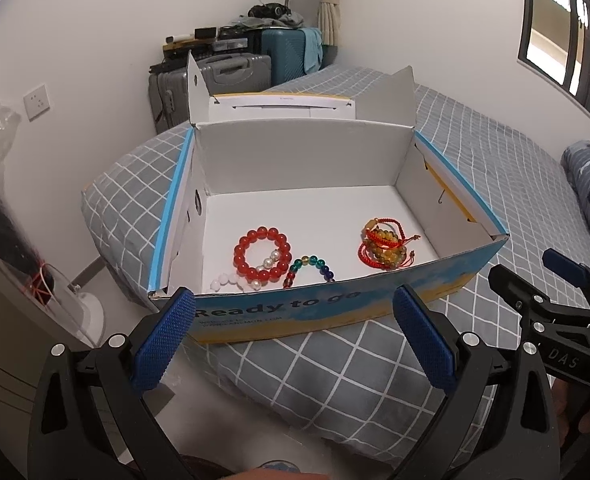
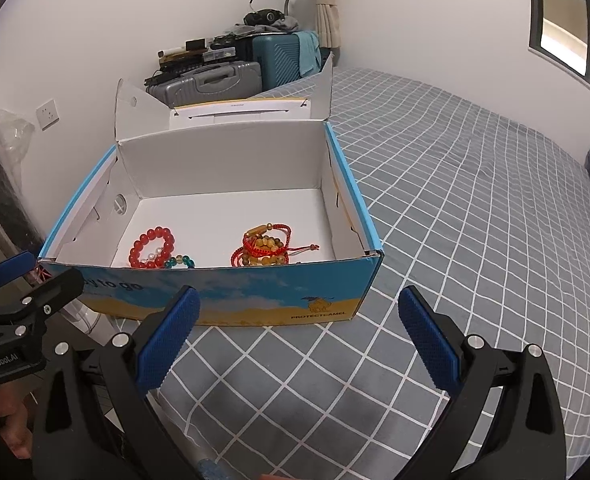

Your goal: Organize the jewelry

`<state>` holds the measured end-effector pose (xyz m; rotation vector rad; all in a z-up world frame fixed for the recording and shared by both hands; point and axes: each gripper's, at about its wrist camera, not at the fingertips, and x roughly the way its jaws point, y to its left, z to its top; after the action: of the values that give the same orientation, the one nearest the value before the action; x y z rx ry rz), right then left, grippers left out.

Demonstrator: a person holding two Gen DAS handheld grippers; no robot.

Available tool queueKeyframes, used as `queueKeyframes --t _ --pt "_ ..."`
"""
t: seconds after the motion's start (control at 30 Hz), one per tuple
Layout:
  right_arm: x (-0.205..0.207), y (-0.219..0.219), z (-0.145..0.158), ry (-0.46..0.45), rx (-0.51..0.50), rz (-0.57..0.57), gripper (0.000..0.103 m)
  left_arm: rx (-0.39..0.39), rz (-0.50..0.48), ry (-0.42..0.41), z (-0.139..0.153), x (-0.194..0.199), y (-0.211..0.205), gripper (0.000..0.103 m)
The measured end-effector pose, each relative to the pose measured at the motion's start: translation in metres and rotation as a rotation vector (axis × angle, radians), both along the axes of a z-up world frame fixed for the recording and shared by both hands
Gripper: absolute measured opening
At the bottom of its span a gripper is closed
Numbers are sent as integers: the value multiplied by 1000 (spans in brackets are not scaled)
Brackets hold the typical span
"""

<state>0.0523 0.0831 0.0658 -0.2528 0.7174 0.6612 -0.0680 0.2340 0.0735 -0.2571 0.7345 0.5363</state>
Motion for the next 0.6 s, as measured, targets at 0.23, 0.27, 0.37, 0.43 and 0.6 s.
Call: queueKeyframes --t 0.23,0.27,0.37,0.43,0.6 --pt "-1 2 -3 3 -8 6 96 0 -1 -6 0 0 -1 97" --pt "-1 2 -3 3 -8 5 96 -2 0 -4 0 0 0 97" --pt "-1 2 -3 3 -8 5 96 -1 0 -2 0 0 0 97" --pt "-1 3 -3 4 -8 4 96 -3 -2 -3 0 0 -1 97" --pt "-1 2 -3 4 -8 4 96 -4 -4 -2 -1 1 -1 97"
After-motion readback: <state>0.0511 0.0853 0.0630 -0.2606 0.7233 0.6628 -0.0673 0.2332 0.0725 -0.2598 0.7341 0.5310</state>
